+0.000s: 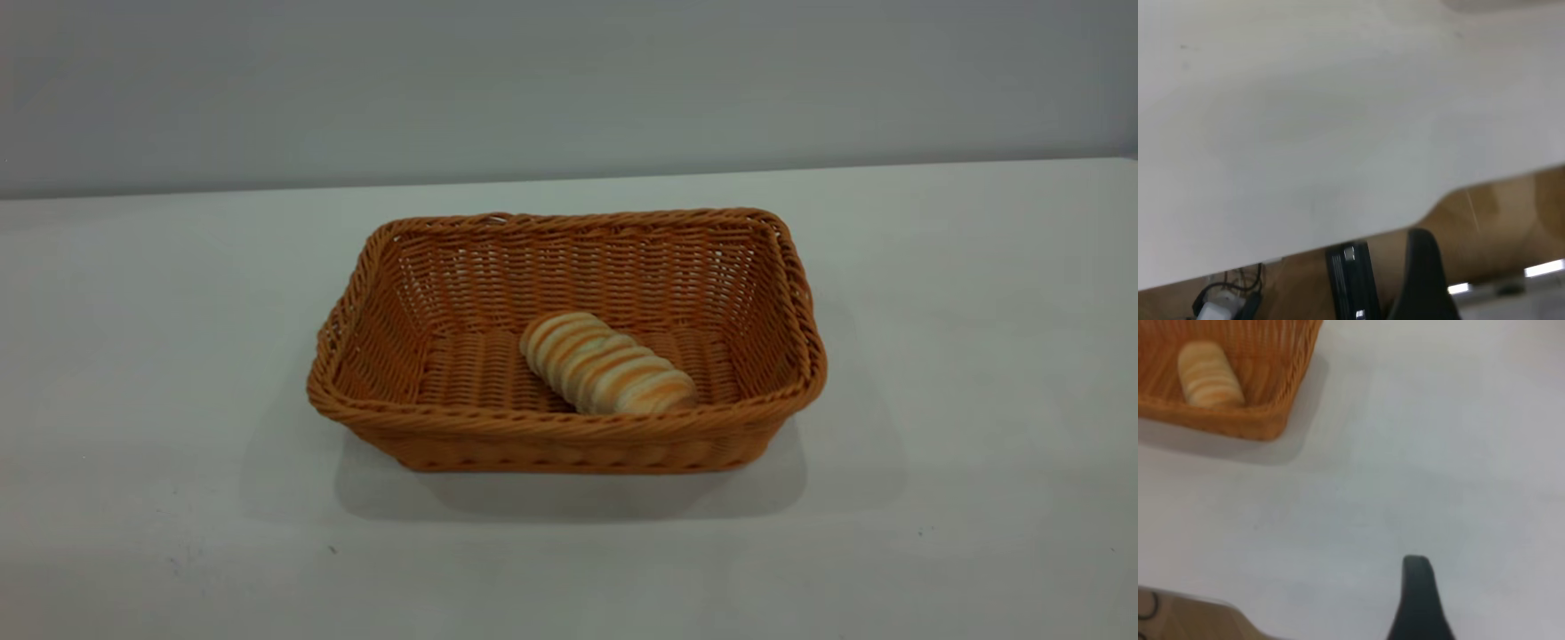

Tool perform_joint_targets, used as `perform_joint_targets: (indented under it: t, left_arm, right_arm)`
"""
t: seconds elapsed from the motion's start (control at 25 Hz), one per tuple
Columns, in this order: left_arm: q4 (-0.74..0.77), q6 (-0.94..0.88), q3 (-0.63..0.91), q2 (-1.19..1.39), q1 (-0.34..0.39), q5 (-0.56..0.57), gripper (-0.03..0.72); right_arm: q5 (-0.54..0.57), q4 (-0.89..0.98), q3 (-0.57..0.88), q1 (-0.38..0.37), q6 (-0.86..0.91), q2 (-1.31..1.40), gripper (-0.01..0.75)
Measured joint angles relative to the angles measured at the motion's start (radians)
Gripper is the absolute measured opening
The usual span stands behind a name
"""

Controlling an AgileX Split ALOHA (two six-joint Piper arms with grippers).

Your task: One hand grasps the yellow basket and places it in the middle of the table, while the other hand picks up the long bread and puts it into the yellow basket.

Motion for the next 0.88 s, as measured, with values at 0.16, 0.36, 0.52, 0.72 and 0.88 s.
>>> perform_joint_targets:
  t: [0.16,0.36,0.52,0.72,0.88]
  left_arm:
    - [0.0,0.0,0.0,-0.116,0.11,0.001,0.585]
    - [0.0,0.0,0.0,-0.273,0.134,0.008,0.585]
    - [0.0,0.0,0.0,-0.286,0.134,0.01,0.585]
    - [0.0,0.0,0.0,-0.289,0.134,0.01,0.585]
    - [0.0,0.0,0.0,-0.289,0.134,0.01,0.585]
  right_arm:
    - [0.003,0.003,0.0,-0.001,0.0,-0.001,0.592]
    - [0.003,0.004,0.0,-0.002,0.0,-0.001,0.592]
    - [0.003,0.007,0.0,-0.002,0.0,-0.001,0.592]
    - [0.003,0.007,0.0,-0.002,0.001,-0.001,0.592]
    - [0.004,0.007,0.0,-0.002,0.001,-0.001,0.592]
